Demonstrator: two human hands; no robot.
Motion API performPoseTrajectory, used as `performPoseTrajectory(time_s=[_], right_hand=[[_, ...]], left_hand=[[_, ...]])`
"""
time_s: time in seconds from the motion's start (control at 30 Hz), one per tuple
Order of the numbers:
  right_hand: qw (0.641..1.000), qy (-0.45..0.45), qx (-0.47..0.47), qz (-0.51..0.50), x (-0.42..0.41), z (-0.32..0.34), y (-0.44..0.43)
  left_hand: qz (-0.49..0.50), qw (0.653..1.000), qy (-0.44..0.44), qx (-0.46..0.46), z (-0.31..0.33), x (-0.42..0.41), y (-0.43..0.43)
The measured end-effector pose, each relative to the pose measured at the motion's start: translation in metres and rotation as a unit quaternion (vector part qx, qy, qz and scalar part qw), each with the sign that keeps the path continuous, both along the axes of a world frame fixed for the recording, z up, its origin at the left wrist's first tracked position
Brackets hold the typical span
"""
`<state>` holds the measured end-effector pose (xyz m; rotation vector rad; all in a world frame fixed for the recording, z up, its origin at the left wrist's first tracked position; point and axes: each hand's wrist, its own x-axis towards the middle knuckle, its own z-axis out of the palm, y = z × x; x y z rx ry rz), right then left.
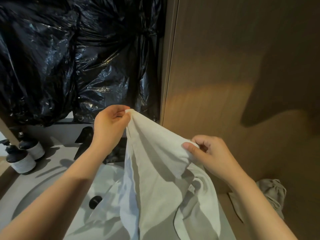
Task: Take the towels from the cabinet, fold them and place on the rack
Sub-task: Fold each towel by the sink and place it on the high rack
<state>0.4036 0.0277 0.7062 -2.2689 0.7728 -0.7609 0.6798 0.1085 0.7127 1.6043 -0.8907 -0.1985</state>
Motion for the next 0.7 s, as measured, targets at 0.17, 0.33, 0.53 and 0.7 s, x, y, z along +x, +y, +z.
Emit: performPoseTrajectory(time_s=[0.17, 0.33, 0.53, 0.7], right_hand=[[1.000, 0.004, -0.009, -0.009, -0.012, 0.001, -0.014], [1.000, 0.003, 0.015, -0.018, -0.023, 0.006, -0.029], [0.999, 0.040, -0.005, -0.027, -0.029, 0.012, -0.051], [0.975, 0.137, -0.134, -0.113, -0.032, 0.018, -0.066]], left_hand=[[0.012, 0.999, -0.039, 0.008, 0.008, 0.016, -0.013], [0.011, 0.998, -0.058, 0.007, 0.013, 0.025, -0.024], [0.033, 0.996, -0.084, 0.014, 0.019, 0.040, -0.034], [0.027, 0.994, -0.099, 0.022, 0.019, 0.046, -0.041]])
